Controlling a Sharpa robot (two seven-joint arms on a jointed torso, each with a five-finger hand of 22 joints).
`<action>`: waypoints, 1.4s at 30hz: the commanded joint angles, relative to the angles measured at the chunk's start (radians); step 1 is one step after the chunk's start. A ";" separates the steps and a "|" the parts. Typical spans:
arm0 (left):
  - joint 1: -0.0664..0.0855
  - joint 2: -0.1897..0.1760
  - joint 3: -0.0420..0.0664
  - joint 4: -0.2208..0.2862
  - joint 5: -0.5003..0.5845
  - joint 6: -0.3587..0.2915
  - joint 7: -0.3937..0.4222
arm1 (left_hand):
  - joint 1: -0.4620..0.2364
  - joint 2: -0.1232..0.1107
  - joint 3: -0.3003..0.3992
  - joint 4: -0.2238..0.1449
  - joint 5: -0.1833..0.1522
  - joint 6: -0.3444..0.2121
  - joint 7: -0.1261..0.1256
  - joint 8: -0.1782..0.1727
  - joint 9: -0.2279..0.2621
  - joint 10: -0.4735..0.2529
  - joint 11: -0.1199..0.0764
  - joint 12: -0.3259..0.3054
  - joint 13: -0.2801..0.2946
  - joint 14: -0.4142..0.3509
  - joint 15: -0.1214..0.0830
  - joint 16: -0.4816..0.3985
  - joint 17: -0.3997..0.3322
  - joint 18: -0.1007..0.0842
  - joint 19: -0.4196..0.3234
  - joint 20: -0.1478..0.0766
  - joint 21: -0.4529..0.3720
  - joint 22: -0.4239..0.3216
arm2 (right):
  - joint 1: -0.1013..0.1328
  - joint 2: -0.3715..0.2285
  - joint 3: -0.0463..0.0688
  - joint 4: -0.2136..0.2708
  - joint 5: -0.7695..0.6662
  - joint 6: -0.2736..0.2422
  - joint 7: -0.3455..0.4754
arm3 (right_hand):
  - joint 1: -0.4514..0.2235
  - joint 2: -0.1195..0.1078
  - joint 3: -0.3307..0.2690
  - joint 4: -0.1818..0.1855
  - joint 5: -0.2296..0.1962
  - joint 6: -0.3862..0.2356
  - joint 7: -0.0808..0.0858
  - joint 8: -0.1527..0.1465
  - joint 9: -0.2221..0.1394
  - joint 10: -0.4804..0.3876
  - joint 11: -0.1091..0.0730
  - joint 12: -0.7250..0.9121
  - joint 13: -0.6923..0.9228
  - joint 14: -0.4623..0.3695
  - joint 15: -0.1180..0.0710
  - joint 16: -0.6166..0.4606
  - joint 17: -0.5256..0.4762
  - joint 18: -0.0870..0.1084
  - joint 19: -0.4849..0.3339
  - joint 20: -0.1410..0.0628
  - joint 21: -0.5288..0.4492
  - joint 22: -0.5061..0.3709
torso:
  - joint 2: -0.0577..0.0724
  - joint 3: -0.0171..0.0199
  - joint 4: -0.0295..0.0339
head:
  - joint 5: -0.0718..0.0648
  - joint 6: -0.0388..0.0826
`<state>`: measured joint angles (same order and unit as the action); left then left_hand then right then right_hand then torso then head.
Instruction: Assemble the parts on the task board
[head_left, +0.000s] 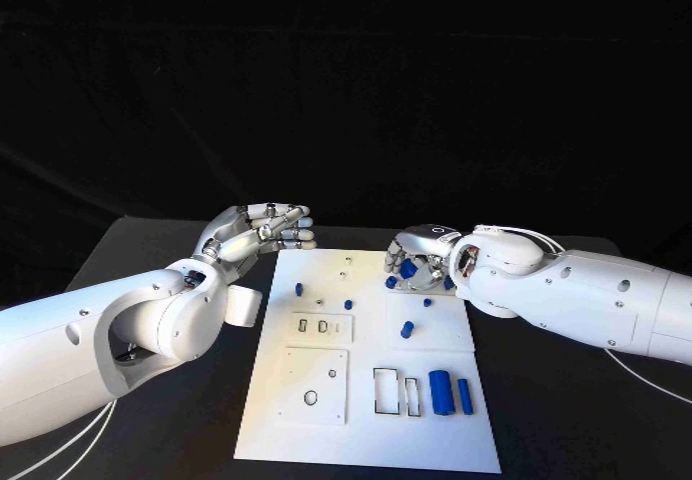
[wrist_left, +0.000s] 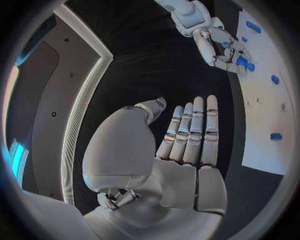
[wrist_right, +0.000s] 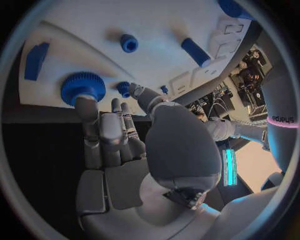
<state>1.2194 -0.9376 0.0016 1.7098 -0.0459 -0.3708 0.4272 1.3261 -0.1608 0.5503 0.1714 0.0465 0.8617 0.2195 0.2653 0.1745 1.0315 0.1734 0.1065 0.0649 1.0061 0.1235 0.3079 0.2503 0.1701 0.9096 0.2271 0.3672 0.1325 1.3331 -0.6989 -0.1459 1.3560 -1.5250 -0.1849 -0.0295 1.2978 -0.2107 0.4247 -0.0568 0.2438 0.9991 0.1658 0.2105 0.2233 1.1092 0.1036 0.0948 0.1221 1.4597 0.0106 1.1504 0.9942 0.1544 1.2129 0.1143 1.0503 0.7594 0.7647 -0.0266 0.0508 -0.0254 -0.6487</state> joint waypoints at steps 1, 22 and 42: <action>0.002 0.001 0.001 0.002 0.005 0.022 0.005 | -0.012 -0.001 -0.004 0.000 0.005 -0.008 0.019 -0.003 0.002 0.003 0.006 -0.005 0.001 0.003 0.005 -0.005 0.001 0.012 0.001 0.004 -0.004 -0.001 | -0.001 0.002 0.000 -0.001 -0.016 0.017 -0.011 | 0.000 -0.001 0.009 0.004 0.005 0.008 0.000 -0.003 0.002 0.008 -0.003 0.007 0.003 0.017 0.003 0.011 0.003 -0.014 0.010 0.000 0.012 0.012 | 0.006 -0.0004 0.0020 | -0.001 0.004; 0.005 -0.001 0.001 0.002 0.005 0.030 -0.007 | -0.012 0.000 -0.006 0.000 0.005 -0.009 0.019 -0.004 0.002 0.003 0.006 -0.007 0.002 0.003 0.005 -0.006 0.002 0.012 0.001 0.005 -0.005 -0.002 | -0.002 0.010 0.000 -0.012 -0.010 0.014 -0.012 | -0.016 0.007 0.077 0.041 0.009 0.038 -0.014 0.016 0.024 0.072 -0.019 0.031 0.017 0.017 -0.008 0.071 0.046 -0.024 0.029 -0.007 0.079 0.105 | 0.027 -0.0006 0.0047 | 0.002 0.014; 0.006 -0.004 0.001 -0.005 0.005 0.029 -0.018 | -0.012 0.001 -0.008 0.001 0.005 -0.011 0.021 -0.006 0.002 0.001 0.007 -0.010 0.001 0.001 0.006 -0.009 0.004 0.012 0.001 0.005 -0.007 -0.004 | 0.000 -0.005 0.002 0.036 -0.001 -0.187 -0.050 | 0.006 0.031 0.124 0.049 -0.021 0.090 -0.051 0.084 0.089 0.136 -0.052 0.055 0.051 0.031 -0.034 0.139 0.110 -0.038 0.063 -0.029 0.148 0.206 | 0.039 -0.0033 0.0111 | -0.004 0.025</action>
<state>1.2237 -0.9425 0.0018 1.7044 -0.0441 -0.3601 0.4083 1.3262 -0.1608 0.5477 0.1739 0.0465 0.8555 0.2181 0.2653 0.1749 1.0315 0.1735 0.1014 0.0654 1.0060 0.1236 0.3042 0.2535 0.1700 0.9095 0.2271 0.3671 0.1303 1.3317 -0.7036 -0.1453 1.3858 -1.5214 -0.3027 -0.0505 1.2982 -0.1947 0.5446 -0.0073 0.2160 1.0823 0.1144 0.2890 0.3094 1.2366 0.0518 0.1462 0.1693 1.4666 -0.0148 1.2841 1.1021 0.1234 1.2734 0.0859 1.1947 0.9644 0.8013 -0.0288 0.0604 -0.0285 -0.6258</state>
